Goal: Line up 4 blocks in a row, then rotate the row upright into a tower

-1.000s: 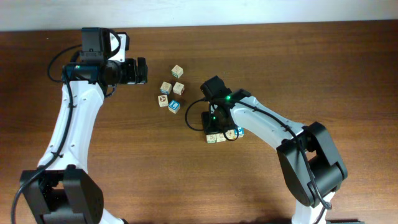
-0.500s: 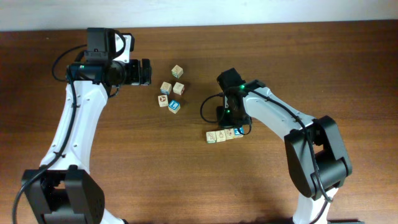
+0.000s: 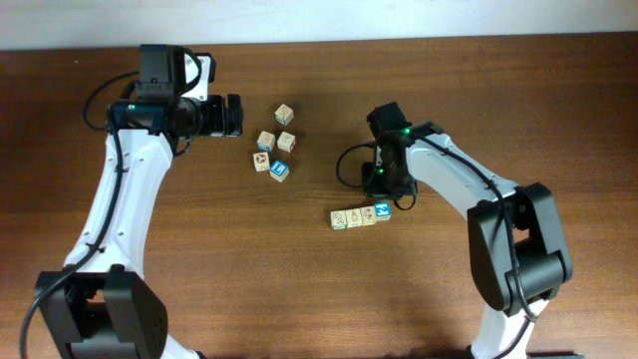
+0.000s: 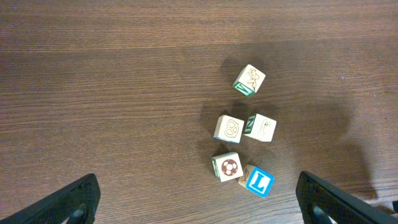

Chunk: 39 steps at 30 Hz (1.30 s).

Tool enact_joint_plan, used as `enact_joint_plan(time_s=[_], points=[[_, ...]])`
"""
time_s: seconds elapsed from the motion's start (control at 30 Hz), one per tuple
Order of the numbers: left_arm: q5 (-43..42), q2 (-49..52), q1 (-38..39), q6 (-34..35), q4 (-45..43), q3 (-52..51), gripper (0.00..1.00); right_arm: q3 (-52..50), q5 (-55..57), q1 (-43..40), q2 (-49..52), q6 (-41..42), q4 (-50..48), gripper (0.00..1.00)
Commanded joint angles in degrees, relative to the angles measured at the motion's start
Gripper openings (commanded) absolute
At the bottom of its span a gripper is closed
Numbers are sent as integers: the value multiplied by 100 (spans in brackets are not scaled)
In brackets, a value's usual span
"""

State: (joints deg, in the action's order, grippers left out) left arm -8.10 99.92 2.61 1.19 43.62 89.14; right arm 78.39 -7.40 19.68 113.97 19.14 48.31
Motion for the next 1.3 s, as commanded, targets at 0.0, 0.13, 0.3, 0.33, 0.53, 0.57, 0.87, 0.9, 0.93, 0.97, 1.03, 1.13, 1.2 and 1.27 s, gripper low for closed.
enact_joint_plan(time_s=[0.0,0.13,0.3,0.33,0.53,0.57,0.87,0.9,0.93,0.97,1.03,1.13,1.2,1.27], points=[[0,48,2,76,0,90,99,85,55,15,63,-48,170,8],[0,48,2,76,37,90,99,26,52,17,63,-48,343,5],[0,48,2,76,39,90,99,131,52,-37,17,-181,186,6],[0,48,2,76,39,90,99,407,52,-234,-184,-179,431,6],[225,155,669,732,109,-223,72,-66,-330,-997,-409,-374,1377,5],[308,247,739,1231,87,-223,72,-293,-323,-927,-409,-374,1191,5],[319,466,752,1530,-28,-223,99,-704,-769,260,-407,-361,249,5],[313,466,752,1530,66,-223,99,-704,-874,341,-407,-210,173,5],[302,466,752,1530,157,-223,100,-704,-868,361,-407,-59,111,4],[304,466,752,1526,317,-223,75,-704,-872,330,-409,-2,70,4],[304,466,750,1263,643,-223,36,-669,-883,4,-466,-28,118,4],[140,466,791,1309,1038,-295,0,-802,-1980,-636,-485,-439,13,4],[-4,466,949,1305,1023,-675,0,-1268,-2380,-669,-485,-439,-608,4],[-234,466,1023,1169,699,-1073,0,-1707,-2820,-671,-487,-457,-1392,4]])
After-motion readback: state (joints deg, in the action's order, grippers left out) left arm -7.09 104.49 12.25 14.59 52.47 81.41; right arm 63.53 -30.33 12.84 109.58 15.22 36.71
